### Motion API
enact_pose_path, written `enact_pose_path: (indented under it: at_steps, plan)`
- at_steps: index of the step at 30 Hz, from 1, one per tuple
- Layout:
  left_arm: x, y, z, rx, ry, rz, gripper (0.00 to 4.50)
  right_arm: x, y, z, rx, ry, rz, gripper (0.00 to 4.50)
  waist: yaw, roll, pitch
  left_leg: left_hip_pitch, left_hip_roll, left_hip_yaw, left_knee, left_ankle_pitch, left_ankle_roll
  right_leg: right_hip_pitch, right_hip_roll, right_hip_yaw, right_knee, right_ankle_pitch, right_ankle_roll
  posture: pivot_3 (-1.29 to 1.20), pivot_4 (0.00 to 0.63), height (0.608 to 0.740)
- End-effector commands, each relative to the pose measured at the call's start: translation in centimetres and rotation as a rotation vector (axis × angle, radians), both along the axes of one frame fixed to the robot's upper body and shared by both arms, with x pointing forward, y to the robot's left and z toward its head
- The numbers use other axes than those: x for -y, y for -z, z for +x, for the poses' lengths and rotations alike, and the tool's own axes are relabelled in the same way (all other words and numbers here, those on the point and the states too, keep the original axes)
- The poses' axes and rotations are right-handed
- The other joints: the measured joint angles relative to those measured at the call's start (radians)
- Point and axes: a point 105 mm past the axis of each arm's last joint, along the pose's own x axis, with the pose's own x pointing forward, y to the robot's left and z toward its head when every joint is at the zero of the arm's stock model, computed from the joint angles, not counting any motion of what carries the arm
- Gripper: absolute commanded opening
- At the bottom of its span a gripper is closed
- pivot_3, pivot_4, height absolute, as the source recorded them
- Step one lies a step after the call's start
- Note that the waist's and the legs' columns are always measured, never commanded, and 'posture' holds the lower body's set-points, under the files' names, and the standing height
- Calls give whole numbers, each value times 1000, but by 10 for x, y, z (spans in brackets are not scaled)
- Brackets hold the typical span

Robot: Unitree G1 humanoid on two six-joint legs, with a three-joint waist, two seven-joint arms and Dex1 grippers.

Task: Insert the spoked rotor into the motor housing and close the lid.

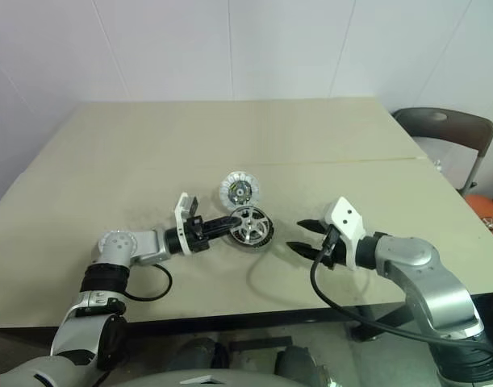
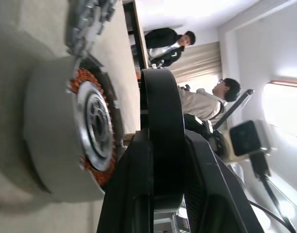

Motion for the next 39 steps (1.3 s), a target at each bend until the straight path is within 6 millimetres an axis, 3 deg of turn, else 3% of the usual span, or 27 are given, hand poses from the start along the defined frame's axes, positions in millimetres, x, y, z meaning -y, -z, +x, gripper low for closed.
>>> enact_pose_path:
  at_steps: [1,20,28,36,39]
  plan:
    - [6,-1,7,27,1,-4,503,-2,-13,-1,52,-10,9,2820,1,0,0,0,0,0,0,0,0,0,0,0,0,0,0,0,0,740]
    - [23,14,2,-2,72,56,503,0,-9,-5,41,11,8,2820,3,0,0,0,-1,0,0,0,0,1,-1,0,0,0,0,0,0,740]
    - [22,37,1,-17,68,141,503,4,-9,-11,34,24,14,2820,9,2,-2,1,-1,0,0,0,0,2,-1,0,0,0,0,0,0,740]
    - [19,50,12,19,28,259,2796,10,-9,-22,23,46,6,2820,36,9,-7,3,-1,-1,0,0,0,7,-1,-1,-6,3,-3,0,0,740]
    - [15,39,21,75,24,288,2796,13,-8,-23,20,54,1,2820,28,10,-8,3,-1,-1,-1,0,0,9,-1,-1,-15,11,-2,0,0,740]
